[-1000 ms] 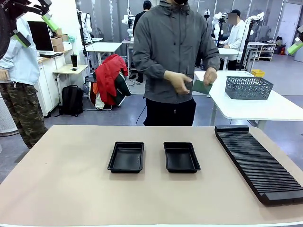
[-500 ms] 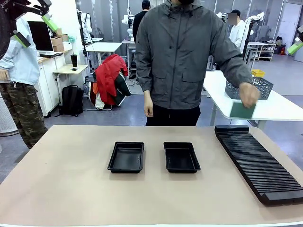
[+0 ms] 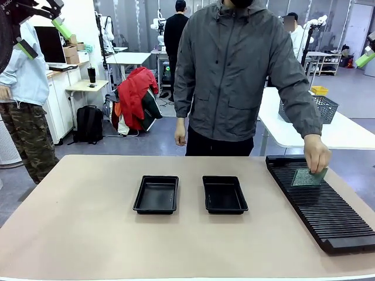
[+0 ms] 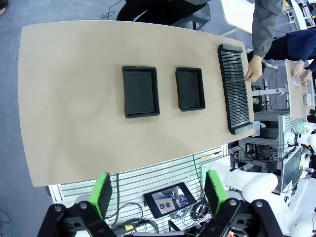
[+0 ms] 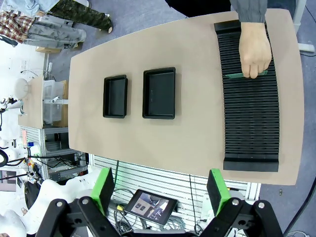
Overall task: Inspect and transfer BCBs to ESD trays.
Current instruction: Pick up the Blank PCB from the PCB Rack and place it in the left ESD tray.
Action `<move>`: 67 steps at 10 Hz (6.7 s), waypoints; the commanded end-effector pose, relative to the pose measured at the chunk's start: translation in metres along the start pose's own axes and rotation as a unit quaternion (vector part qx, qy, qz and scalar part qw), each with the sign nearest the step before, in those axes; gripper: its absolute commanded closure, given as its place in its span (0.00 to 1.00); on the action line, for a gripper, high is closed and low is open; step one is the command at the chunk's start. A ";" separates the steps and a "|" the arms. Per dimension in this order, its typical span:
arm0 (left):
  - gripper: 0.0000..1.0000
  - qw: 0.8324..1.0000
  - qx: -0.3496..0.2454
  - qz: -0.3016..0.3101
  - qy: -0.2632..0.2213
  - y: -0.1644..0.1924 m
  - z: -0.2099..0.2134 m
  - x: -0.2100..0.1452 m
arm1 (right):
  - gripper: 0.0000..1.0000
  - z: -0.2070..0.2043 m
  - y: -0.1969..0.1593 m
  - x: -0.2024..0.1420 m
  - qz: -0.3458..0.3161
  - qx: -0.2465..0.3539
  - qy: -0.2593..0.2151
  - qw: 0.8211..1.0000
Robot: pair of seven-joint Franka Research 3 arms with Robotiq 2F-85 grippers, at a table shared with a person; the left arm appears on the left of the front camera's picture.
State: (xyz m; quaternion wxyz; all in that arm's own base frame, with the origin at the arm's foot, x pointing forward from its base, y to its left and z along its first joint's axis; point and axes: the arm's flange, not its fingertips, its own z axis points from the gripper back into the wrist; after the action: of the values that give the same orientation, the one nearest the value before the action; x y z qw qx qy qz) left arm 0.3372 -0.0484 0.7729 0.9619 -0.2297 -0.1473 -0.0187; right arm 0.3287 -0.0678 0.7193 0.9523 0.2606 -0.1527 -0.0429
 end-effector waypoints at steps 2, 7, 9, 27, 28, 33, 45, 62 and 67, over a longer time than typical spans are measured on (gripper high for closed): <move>0.00 1.000 -0.003 -0.001 -0.002 0.001 -0.002 0.001 | 0.00 0.000 0.000 0.000 0.000 0.001 0.000 1.000; 0.00 1.000 -0.003 -0.001 -0.002 0.001 -0.002 0.001 | 0.00 0.000 0.000 0.000 0.000 0.001 0.000 1.000; 0.00 1.000 -0.003 -0.001 -0.002 0.001 -0.002 0.001 | 0.00 0.000 0.000 0.000 0.000 0.001 0.000 1.000; 0.00 1.000 -0.003 -0.001 -0.002 0.001 -0.002 0.001 | 0.00 -0.154 -0.064 0.037 0.662 -0.145 0.184 0.712; 0.00 1.000 -0.003 -0.001 -0.002 0.001 -0.002 0.001 | 0.00 -0.163 -0.074 0.042 0.682 -0.136 0.203 0.689; 0.00 1.000 -0.003 -0.001 -0.002 0.001 -0.002 0.001 | 0.00 -0.220 -0.114 0.060 0.739 -0.097 0.238 0.623; 0.00 1.000 -0.003 -0.001 -0.002 0.001 -0.002 0.001 | 0.00 -0.355 -0.159 0.097 0.749 -0.051 0.235 0.618; 0.00 1.000 -0.003 -0.001 -0.002 0.001 -0.002 0.001 | 0.12 -0.372 -0.159 0.097 0.739 -0.109 0.255 0.614; 0.00 1.000 -0.003 -0.001 -0.002 0.001 -0.002 0.001 | 0.40 -0.367 -0.159 0.088 0.738 -0.102 0.250 0.619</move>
State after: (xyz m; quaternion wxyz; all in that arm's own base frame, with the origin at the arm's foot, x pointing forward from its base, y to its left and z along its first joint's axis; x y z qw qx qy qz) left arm 0.3376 -0.0489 0.7726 0.9620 -0.2293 -0.1471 -0.0187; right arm 0.5344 -0.0436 0.3613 0.6807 -0.0289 -0.0375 0.7310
